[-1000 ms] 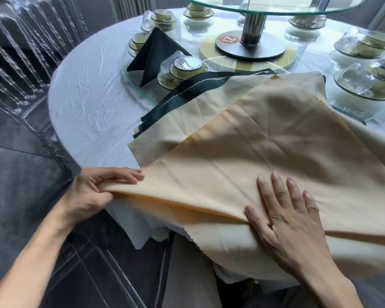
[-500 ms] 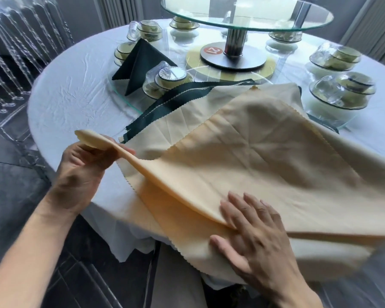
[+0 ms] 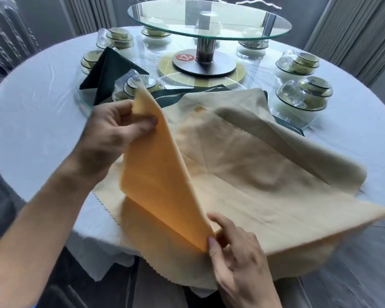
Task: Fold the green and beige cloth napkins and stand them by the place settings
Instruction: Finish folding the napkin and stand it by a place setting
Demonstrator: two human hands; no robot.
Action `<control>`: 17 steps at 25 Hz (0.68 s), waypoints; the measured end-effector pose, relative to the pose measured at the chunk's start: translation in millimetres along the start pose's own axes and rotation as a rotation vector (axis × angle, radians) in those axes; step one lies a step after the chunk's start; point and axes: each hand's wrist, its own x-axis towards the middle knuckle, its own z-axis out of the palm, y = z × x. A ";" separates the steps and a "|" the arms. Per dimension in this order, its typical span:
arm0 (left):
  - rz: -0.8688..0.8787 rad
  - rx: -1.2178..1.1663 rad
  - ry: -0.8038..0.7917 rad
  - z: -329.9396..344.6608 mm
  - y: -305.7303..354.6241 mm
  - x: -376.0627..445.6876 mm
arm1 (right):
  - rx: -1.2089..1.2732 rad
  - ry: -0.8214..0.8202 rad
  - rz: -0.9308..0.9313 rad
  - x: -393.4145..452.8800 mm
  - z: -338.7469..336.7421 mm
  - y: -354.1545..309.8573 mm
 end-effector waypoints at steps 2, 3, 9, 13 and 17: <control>-0.075 0.075 -0.038 22.2 -10.2 18.4 | 0.072 -0.087 0.157 3.0 -4.3 0.6; -0.105 0.122 -0.048 28.6 -21.0 28.3 | 0.072 -0.106 0.179 4.9 -5.1 2.1; -0.129 0.426 -0.040 54.0 -61.8 66.3 | -0.305 0.053 0.007 15.6 -6.8 5.9; -0.090 0.586 -0.017 61.2 -65.0 72.9 | -0.313 0.082 -0.183 14.5 1.6 22.4; -0.077 0.653 0.000 63.3 -65.0 73.7 | -0.295 0.040 -0.243 13.9 4.5 27.3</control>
